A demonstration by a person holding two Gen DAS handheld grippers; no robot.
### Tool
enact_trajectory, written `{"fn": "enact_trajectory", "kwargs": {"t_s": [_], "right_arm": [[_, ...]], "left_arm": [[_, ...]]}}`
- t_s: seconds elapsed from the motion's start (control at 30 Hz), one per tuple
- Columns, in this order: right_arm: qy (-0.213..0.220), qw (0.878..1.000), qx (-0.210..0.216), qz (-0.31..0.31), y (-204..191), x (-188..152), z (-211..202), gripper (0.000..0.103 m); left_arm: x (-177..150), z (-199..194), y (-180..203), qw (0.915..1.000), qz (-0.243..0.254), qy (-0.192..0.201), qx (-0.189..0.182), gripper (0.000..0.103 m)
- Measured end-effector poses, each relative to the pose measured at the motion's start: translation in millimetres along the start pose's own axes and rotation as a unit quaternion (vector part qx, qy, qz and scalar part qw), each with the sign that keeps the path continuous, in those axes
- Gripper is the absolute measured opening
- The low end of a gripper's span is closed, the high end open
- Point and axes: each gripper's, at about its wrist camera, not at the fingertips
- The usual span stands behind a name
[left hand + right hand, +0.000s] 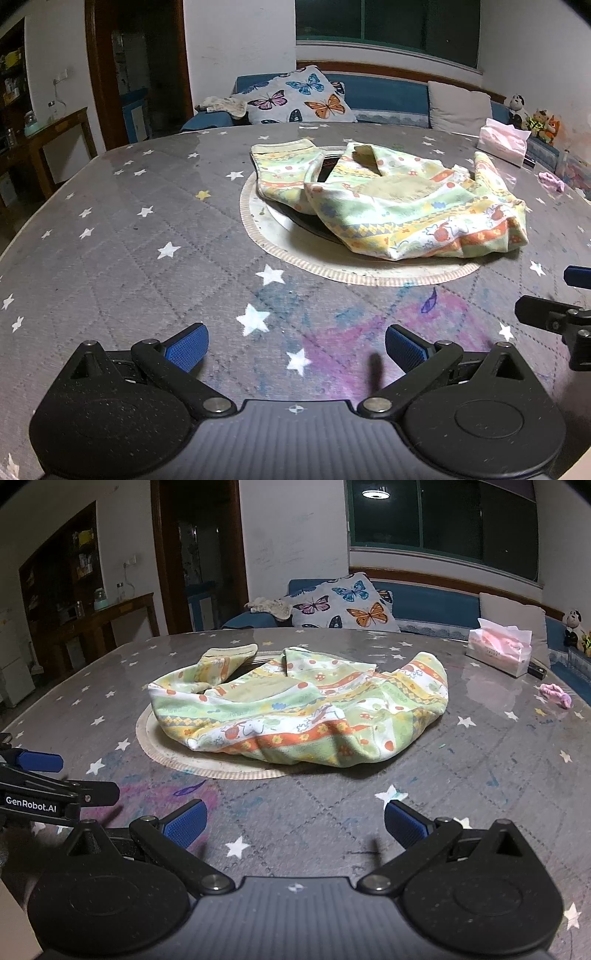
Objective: Fold clothes
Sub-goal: 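Approach the crumpled patterned garment with both tools open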
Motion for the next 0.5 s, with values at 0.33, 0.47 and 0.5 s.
{"fn": "enact_trajectory", "kwargs": {"t_s": [0.33,0.47,0.5], "right_arm": [[-0.006,1.0,0.002,0.004,-1.4,-2.3,3.1,0.103],[-0.008,1.0,0.002,0.004,-1.2,-2.1,4.5,0.103],[-0.008,1.0,0.002,0.004,-1.2,-2.1,4.8,0.103]], "left_arm": [[-2.6,0.6,4.1,1.0,0.004,-0.004,-0.002,0.103],[-2.5,1.6,6.0,1.0,0.006,-0.005,-0.004,0.103],[-2.4,1.8,6.4,1.0,0.007,-0.006,-0.004,0.103]]}}
Point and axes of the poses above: each gripper's, at about its wrist camera, not at the fingertips, and z roughly the way its jaws point, y to its right, x to its top, and after that the axes turned 7 degrees about x, right-handed
